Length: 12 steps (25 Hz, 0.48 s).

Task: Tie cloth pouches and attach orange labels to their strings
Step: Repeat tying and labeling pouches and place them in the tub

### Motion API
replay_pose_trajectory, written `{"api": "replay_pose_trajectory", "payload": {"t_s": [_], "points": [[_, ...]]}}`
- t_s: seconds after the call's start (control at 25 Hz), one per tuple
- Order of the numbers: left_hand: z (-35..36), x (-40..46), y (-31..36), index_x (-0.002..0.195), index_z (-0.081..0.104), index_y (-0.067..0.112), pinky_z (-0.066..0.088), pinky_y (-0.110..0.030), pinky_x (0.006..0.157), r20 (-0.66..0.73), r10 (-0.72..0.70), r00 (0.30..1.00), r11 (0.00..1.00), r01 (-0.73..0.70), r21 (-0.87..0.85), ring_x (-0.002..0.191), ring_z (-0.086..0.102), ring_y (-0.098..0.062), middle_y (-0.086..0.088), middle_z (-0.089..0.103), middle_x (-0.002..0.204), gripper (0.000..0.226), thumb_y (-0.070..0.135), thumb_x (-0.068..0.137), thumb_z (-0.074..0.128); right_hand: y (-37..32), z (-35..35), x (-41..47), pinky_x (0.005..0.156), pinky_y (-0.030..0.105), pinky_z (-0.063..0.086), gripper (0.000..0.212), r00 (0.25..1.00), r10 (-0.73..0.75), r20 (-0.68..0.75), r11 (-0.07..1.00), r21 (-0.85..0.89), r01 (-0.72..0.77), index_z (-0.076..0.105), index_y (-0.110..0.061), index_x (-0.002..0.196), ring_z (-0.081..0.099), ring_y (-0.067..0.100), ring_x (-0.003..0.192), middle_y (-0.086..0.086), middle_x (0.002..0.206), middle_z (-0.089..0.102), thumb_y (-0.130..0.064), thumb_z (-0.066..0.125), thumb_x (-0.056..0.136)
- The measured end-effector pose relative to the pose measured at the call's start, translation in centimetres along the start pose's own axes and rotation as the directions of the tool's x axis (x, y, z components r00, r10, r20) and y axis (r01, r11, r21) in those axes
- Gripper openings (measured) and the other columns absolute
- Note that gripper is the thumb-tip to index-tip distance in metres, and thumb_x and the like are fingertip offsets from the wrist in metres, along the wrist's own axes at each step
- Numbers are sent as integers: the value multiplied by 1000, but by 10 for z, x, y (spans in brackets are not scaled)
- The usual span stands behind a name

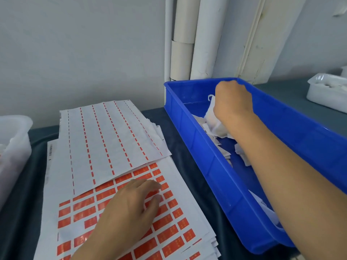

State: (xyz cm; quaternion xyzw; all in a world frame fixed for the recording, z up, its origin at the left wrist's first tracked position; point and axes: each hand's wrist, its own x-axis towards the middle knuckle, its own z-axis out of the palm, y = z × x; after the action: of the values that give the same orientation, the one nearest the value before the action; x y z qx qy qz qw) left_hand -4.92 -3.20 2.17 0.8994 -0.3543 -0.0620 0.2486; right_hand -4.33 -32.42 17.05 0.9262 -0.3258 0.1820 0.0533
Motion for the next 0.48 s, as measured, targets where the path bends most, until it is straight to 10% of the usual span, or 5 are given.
{"api": "replay_pose_trajectory", "payload": {"t_s": [0.24, 0.36, 0.48], "points": [[-36, -9, -11, 115, 51, 65, 48, -13, 89, -161, -241, 957, 928, 178, -329, 102, 58, 17, 47, 56, 113, 25, 70, 92, 43, -94, -40, -32, 48, 32, 26, 31, 910, -352, -216, 891, 220, 397, 43, -15, 66, 42, 23, 63, -1, 74, 37, 8, 55, 83], [-50, -18, -35, 141, 35, 58, 47, -16, 91, -300, -297, 907, 891, 151, -429, 115, 58, 7, 37, 53, 132, 49, 73, 94, 39, -143, -16, -59, 62, 36, 52, 22, 860, -507, -59, 722, 517, 460, 67, -20, 80, 61, 15, 70, -4, 83, 64, -2, 61, 91], [-54, -22, -60, 153, 24, 52, 41, -4, 89, -276, -344, 897, 829, 152, -538, 117, 51, 17, 40, 41, 141, 62, 69, 97, 45, -172, 12, -81, 58, 14, 48, 13, 699, -700, 147, 544, 744, 388, 74, -30, 92, 61, -11, 74, -20, 88, 67, -21, 67, 98]]}}
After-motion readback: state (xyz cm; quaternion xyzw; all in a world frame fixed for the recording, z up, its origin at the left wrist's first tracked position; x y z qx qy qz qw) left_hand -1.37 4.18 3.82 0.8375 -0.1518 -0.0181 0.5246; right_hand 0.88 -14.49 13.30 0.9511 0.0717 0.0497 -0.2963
